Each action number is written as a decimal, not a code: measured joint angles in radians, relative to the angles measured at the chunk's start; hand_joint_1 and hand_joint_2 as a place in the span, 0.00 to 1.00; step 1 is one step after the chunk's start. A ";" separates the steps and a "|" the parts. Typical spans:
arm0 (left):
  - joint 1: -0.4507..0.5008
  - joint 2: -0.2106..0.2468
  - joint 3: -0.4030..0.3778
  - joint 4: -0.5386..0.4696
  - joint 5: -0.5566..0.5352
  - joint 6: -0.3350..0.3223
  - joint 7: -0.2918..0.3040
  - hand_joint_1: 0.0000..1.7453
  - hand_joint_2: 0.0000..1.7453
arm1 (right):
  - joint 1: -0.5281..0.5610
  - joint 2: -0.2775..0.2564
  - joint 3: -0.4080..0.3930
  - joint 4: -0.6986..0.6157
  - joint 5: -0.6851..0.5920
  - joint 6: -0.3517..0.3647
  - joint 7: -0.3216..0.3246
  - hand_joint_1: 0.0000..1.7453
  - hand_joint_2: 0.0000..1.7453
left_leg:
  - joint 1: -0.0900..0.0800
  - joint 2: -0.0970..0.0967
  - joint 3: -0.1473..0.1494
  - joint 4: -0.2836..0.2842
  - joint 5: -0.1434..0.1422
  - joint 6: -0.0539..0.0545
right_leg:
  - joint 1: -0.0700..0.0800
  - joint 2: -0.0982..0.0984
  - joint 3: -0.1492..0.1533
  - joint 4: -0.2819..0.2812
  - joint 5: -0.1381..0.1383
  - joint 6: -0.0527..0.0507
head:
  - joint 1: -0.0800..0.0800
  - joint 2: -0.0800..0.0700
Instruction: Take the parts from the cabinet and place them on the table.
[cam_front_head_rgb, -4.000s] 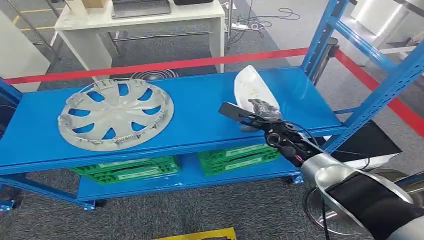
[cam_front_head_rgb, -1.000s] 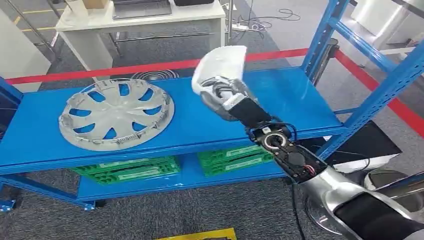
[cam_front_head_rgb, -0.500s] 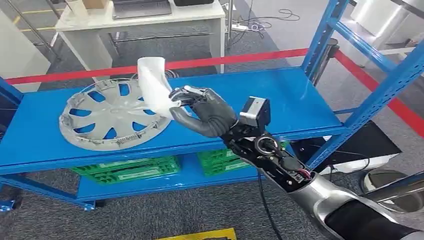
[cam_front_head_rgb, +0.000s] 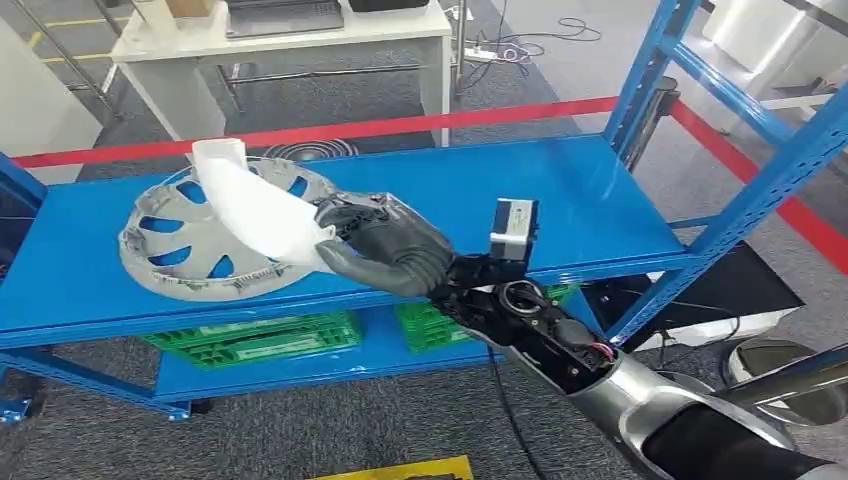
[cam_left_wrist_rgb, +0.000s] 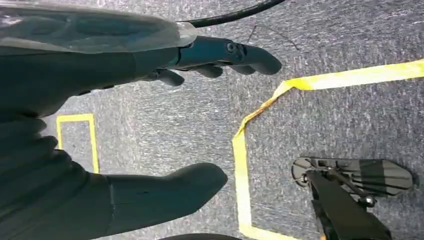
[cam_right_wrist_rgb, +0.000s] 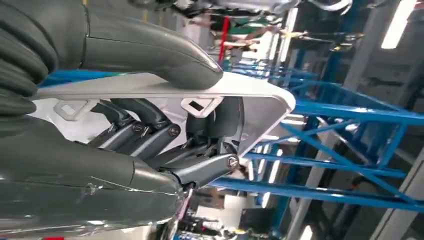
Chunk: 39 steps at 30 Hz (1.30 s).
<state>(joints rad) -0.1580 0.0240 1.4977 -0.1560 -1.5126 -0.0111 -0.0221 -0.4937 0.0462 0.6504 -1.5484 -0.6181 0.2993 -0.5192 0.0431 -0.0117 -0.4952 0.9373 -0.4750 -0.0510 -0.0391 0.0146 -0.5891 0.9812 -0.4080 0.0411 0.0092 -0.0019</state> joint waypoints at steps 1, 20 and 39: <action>0.000 0.000 0.000 0.000 -0.003 0.000 0.000 0.00 1.00 | 0.001 0.000 0.005 -0.002 -0.033 0.027 -0.001 1.00 1.00 | 0.000 0.000 0.000 0.000 0.000 0.000 | 0.000 0.000 0.000 0.000 0.000 0.000 | 0.000 0.000; -0.002 -0.002 0.026 0.000 -0.008 0.012 0.003 0.00 1.00 | 0.082 0.046 0.059 0.073 -0.245 0.292 -0.076 1.00 1.00 | 0.000 0.000 0.000 0.000 0.000 0.000 | 0.000 0.000 0.000 -0.001 0.000 0.000 | 0.000 0.000; -0.002 -0.004 0.027 0.000 -0.015 0.013 0.004 0.00 1.00 | 0.128 0.047 0.074 0.113 -0.050 0.137 -0.059 1.00 1.00 | -0.002 0.000 -0.003 0.008 -0.004 0.007 | -0.006 0.000 0.000 -0.003 0.002 0.004 | 0.000 0.000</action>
<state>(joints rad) -0.1601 0.0198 1.5248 -0.1560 -1.5274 0.0015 -0.0179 -0.3657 0.0931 0.7244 -1.4355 -0.6683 0.4368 -0.5779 0.0414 -0.0112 -0.4982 0.9451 -0.4794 -0.0438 -0.0451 0.0148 -0.5887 0.9787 -0.4060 0.0446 0.0088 -0.0019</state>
